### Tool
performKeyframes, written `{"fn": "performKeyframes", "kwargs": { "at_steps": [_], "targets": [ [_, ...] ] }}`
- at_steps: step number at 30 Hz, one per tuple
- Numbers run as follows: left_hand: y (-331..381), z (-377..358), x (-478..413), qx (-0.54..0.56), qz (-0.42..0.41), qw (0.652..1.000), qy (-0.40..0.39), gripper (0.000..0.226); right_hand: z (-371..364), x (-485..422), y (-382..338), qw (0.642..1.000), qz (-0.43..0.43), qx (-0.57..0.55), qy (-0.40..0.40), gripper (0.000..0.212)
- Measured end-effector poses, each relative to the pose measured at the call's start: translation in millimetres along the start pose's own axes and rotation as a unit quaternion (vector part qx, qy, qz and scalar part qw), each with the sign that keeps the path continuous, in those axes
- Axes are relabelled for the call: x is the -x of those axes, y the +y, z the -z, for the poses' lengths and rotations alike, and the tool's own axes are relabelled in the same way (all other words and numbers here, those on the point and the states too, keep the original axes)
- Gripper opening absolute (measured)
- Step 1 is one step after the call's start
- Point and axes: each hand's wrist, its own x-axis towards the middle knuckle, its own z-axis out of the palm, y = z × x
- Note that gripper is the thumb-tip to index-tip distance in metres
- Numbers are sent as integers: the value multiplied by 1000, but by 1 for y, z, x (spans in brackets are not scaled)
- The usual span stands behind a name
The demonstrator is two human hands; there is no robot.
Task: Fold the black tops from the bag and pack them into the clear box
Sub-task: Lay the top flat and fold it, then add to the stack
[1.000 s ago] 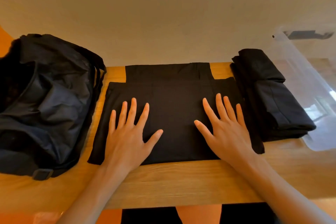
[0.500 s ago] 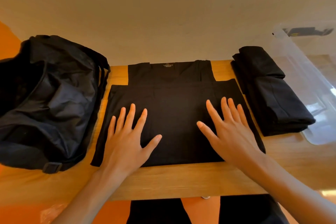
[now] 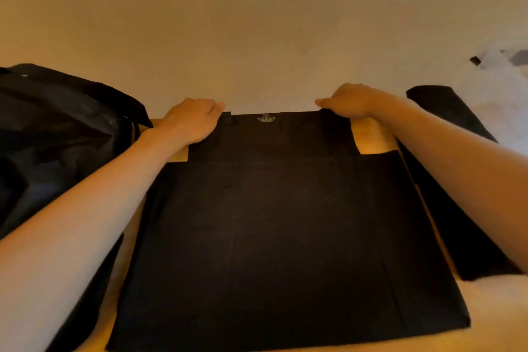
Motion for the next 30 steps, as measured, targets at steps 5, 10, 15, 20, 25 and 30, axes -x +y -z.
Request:
{"fn": "performKeyframes", "kwargs": {
  "at_steps": [5,10,15,20,25,30],
  "targets": [
    [1,13,-23,109,10,992,-65,48,12,-14,12,987,40,-136,-72,43],
    [-2,29,-19,297,48,953,-24,15,18,-21,23,950,30,-305,-49,24],
    [-5,32,-23,243,86,963,-73,25,20,-22,25,931,-6,-356,-80,35],
    [1,28,-31,108,132,976,-132,56,19,-27,22,978,-46,-173,-109,49],
    [6,32,-35,115,122,972,-167,23,22,-32,17,964,-23,-223,-140,32],
    [0,35,-41,219,105,963,-116,18,20,-41,16,941,-30,-316,-119,34]
  ]
}}
